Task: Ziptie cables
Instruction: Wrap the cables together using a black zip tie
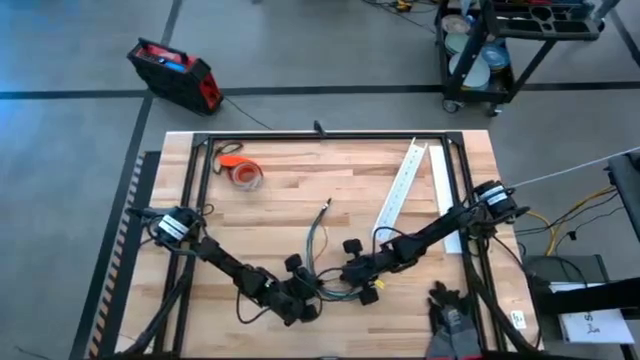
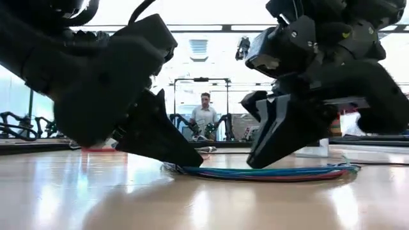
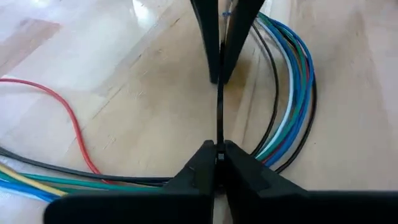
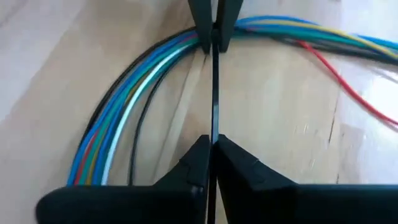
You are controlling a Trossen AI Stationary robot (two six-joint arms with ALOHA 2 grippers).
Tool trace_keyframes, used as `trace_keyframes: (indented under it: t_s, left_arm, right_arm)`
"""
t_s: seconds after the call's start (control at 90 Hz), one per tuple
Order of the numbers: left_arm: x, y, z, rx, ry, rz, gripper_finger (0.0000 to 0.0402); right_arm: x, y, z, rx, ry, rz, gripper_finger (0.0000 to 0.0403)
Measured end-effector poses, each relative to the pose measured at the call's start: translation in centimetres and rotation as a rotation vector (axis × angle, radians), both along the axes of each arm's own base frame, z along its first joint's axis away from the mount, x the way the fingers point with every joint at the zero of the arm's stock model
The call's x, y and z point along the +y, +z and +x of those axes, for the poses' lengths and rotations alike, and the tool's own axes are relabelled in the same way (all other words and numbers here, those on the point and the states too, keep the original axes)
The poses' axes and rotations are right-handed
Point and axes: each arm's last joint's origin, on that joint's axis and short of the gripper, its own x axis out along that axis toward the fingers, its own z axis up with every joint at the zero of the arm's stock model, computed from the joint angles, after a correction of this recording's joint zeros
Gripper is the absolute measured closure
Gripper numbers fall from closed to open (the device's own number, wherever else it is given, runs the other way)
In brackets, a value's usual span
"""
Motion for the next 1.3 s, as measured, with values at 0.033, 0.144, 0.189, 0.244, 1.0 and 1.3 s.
trace_keyframes:
  t_s: [0.033, 0.144, 0.189, 0.244, 1.0, 1.3]
  left_arm:
    - [0.1, 0.5, 0.0, 0.006, -0.013, -0.022, 0.0363]
    - [0.8, 2.9, -0.1, 0.016, -0.037, -0.071, 0.0328]
    - [1.5, 3.6, -0.1, 0.021, -0.021, -0.067, 0.0315]
    - [2.4, 4.4, 0.0, 0.025, -0.006, -0.057, 0.0301]
    - [13.9, 0.5, 3.6, 0.3, 0.01, -0.013, 0.0332]
    - [15.2, 3.6, -1.0, 0.623, 0.041, 0.098, 0.034]
  right_arm:
    - [-0.1, 0.3, -0.2, 0.014, 0.003, -0.001, 0.0363]
    - [-0.2, 1.6, -0.5, 0.003, -0.001, -0.002, 0.0314]
    - [-0.2, 2.1, -0.4, -0.024, -0.004, 0.006, 0.0294]
    - [-0.1, 2.8, -0.2, -0.067, 0.0, 0.019, 0.0272]
    - [3.0, -3.1, 0.5, -0.153, -0.211, 0.163, 0.0299]
    - [3.0, -2.4, -0.2, -0.106, -0.215, 0.138, 0.0294]
